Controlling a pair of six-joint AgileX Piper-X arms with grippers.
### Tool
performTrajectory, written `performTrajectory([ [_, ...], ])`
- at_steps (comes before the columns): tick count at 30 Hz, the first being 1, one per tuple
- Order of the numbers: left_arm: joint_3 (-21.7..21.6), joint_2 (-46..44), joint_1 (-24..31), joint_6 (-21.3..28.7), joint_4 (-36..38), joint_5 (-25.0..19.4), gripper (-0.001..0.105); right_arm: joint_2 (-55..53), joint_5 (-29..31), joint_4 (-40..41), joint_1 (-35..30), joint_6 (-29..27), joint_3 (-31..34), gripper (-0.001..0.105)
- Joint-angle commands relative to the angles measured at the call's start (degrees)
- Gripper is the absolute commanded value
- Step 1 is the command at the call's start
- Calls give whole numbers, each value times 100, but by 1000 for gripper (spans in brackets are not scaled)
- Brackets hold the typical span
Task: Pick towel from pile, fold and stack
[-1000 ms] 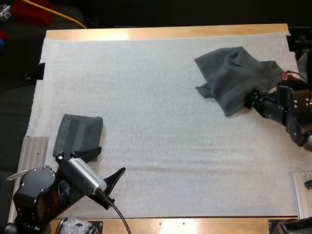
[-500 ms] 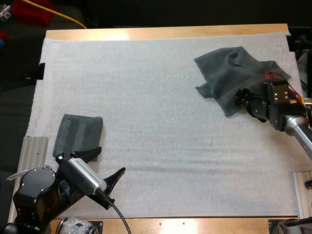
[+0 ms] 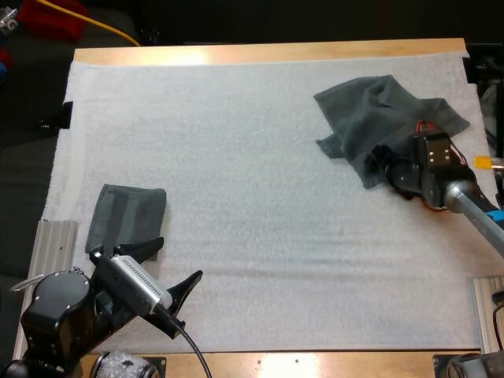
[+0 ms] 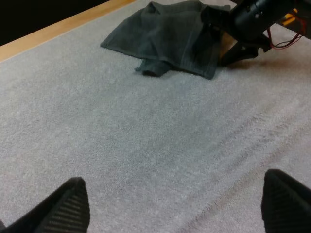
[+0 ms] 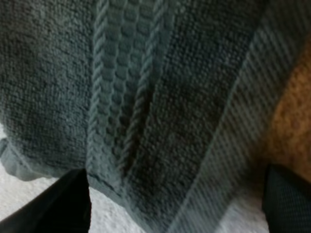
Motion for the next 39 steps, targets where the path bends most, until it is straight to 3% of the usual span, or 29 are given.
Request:
performTrajectory([
  [1, -41, 27, -30, -1, -64, 35, 70, 43, -114, -62, 10, 65, -62, 70],
  [2, -41, 27, -30, -1, -64, 35, 70, 55, -127, -85, 10, 127, -62, 69],
  [7, -41, 27, -30, -1, -64, 35, 70, 203, -225, -166, 10, 364, -58, 44],
  [14, -41, 27, -30, -1, -64, 35, 70, 266, -279, -254, 10, 507, -58, 37],
  [19, -41, 27, -30, -1, -64, 35, 70, 266, -278, -253, 10, 507, -58, 0],
  [29, -41, 27, -30, -1, -54, 35, 70, 178, -486, -213, 35, 206, -58, 2],
  [34, -41, 27, -30, -1, -54, 35, 70, -126, -661, 20, 219, -193, -58, 2],
  [39, -41, 27, -30, -1, -54, 35, 70, -460, -856, 106, 510, -212, -58, 2],
])
